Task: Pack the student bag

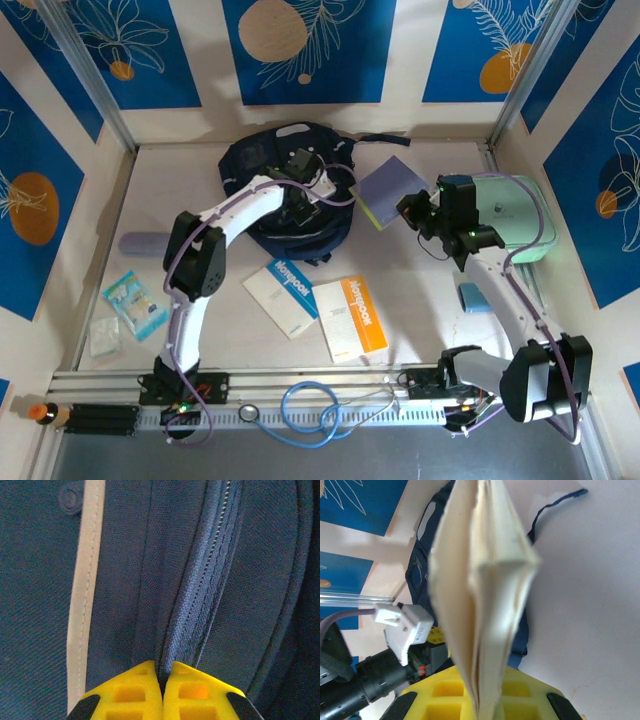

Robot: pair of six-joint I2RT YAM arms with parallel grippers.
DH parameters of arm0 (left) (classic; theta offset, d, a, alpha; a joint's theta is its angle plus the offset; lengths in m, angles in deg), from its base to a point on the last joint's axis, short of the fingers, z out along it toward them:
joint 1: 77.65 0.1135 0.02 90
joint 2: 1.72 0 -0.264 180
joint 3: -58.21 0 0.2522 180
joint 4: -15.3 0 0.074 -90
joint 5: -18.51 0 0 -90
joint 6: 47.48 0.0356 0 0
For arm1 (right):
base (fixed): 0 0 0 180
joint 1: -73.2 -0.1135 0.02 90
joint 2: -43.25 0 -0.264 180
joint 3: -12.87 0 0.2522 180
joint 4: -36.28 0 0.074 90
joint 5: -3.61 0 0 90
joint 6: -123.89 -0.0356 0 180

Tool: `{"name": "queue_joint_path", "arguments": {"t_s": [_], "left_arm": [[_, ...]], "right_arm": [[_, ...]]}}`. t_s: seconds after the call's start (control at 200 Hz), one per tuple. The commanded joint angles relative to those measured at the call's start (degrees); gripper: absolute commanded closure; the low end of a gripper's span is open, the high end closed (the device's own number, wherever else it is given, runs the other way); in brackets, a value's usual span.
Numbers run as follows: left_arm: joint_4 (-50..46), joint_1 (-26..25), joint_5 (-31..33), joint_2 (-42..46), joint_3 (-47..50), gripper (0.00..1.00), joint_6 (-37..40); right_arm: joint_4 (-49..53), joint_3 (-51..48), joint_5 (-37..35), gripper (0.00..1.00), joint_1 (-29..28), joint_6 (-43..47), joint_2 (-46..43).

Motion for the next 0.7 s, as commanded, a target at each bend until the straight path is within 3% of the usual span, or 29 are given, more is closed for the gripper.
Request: {"name": "queue_joint_path", "arguments": {"t_s": [0.0,0.36,0.695], "left_arm": [[8.6,0.8,4.0,8.9,2.3,1.0,-2.9],[20.1,0.8,9.7,17.7,7.8,1.0,-13.7],[23.2,0.6,3.7,21.6,8.3,1.0,-19.6]], "right_arm": [[0.4,-0.3,-1.2,1.0,1.9,4.2,-5.0],[-1.1,-8.3,4.1,1.0,1.3,4.9,-10.7],[-23.7,-13.8,9.9,1.0,-7.7,-9.0,-4.0]]}}
